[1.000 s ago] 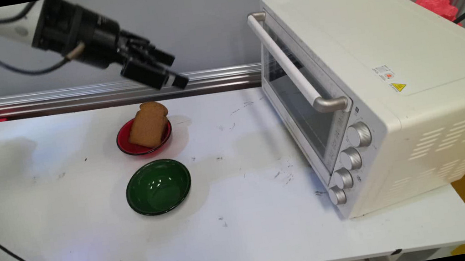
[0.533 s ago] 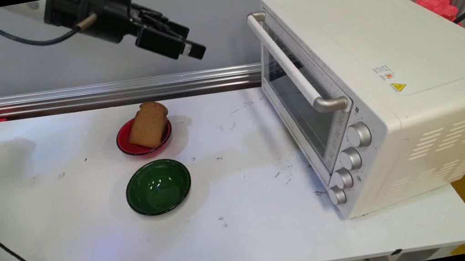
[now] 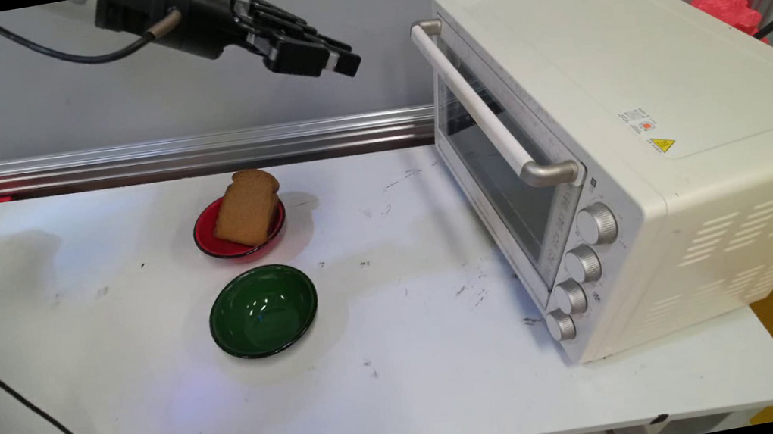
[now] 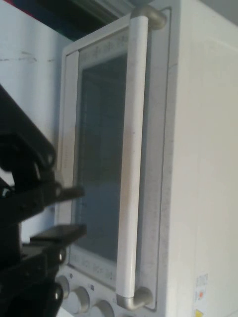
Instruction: Open the oven
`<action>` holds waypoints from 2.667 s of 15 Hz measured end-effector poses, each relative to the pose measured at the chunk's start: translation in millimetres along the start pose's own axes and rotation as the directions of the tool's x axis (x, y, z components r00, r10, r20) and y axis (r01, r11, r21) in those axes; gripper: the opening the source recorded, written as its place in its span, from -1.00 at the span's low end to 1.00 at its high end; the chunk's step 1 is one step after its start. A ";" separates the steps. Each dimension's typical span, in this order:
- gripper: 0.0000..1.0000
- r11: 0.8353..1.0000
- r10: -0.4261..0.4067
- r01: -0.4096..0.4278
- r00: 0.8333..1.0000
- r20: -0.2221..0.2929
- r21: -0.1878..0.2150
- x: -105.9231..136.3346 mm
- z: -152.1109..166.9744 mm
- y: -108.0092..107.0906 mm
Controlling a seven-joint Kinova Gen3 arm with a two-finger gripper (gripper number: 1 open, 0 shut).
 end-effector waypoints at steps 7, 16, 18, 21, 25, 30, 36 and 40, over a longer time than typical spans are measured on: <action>-1.00 1.000 0.027 -0.027 1.000 -0.006 0.013 7.1 29.4 -8.0; -1.00 0.999 0.053 -0.053 0.999 0.000 -0.004 24.4 92.0 -18.9; -1.00 0.998 0.056 -0.056 0.998 0.001 -0.008 28.0 103.8 -20.8; -1.00 0.998 0.060 -0.060 0.998 0.003 -0.017 34.2 125.8 -23.7; -1.00 0.998 0.061 -0.061 0.998 0.010 -0.025 38.8 149.5 -26.9; -1.00 0.998 0.055 -0.055 0.998 0.019 -0.034 41.8 175.9 -29.2; -1.00 0.998 0.052 -0.050 0.997 0.055 -0.034 40.2 196.1 -34.8; -1.00 0.998 0.049 -0.047 0.996 0.075 -0.038 39.2 205.6 -36.1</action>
